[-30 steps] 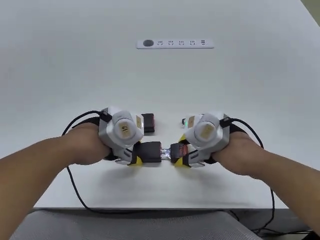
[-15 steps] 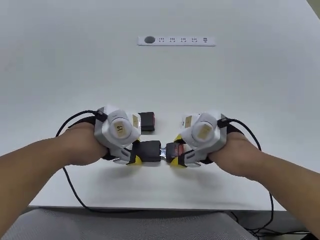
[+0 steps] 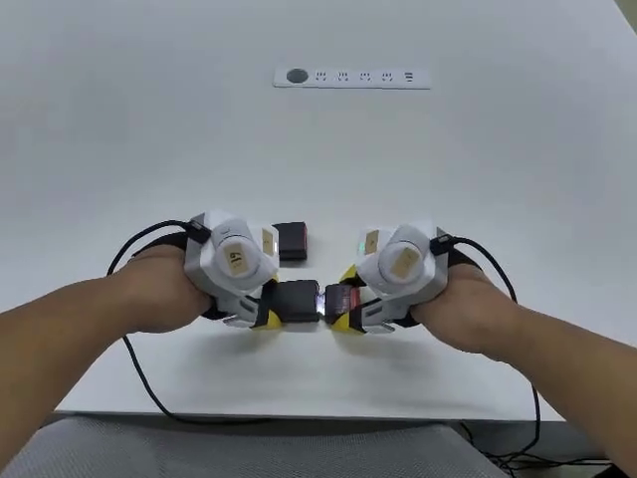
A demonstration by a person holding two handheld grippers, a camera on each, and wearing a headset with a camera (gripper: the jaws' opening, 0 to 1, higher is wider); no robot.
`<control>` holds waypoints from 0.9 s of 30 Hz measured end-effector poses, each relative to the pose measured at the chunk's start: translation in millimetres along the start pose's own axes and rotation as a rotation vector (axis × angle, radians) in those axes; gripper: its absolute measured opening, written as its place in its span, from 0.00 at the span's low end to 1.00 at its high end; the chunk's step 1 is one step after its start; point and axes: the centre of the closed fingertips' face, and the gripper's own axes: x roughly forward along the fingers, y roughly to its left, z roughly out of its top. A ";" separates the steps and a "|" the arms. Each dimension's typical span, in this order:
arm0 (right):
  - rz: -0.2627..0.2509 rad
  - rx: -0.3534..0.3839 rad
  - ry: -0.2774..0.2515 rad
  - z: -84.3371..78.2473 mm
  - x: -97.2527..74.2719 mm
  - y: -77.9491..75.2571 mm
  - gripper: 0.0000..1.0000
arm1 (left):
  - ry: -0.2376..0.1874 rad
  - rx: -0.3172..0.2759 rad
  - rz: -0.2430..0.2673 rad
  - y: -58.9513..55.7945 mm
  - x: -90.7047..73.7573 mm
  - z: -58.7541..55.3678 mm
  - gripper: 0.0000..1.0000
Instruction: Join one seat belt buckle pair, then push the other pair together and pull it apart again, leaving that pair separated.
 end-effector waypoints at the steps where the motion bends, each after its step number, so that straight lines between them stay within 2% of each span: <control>1: -0.002 -0.016 0.005 -2.7 -0.1 -1.3 0.33 | 0.000 -0.004 0.003 0.2 -0.4 -0.5 0.30; 4: -0.008 -0.051 0.013 -5.1 -2.7 -1.0 0.33 | -0.065 -0.020 0.022 -2.7 -3.5 -0.3 0.30; 11: 0.002 -0.059 0.024 -10.5 -1.1 -1.2 0.32 | -0.029 0.004 -0.009 -1.9 -3.4 -3.1 0.29; 15: 0.001 -0.055 0.022 -11.3 -1.6 -1.7 0.32 | -0.031 0.001 -0.002 -6.3 -6.6 0.5 0.29; 22: 0.001 -0.055 0.026 -13.9 0.7 -4.5 0.33 | -0.015 0.013 -0.004 -5.5 -6.6 -1.1 0.29; 27: -0.003 -0.056 0.037 -14.2 1.3 -3.9 0.33 | 0.005 0.001 0.000 -4.5 -5.5 -1.6 0.30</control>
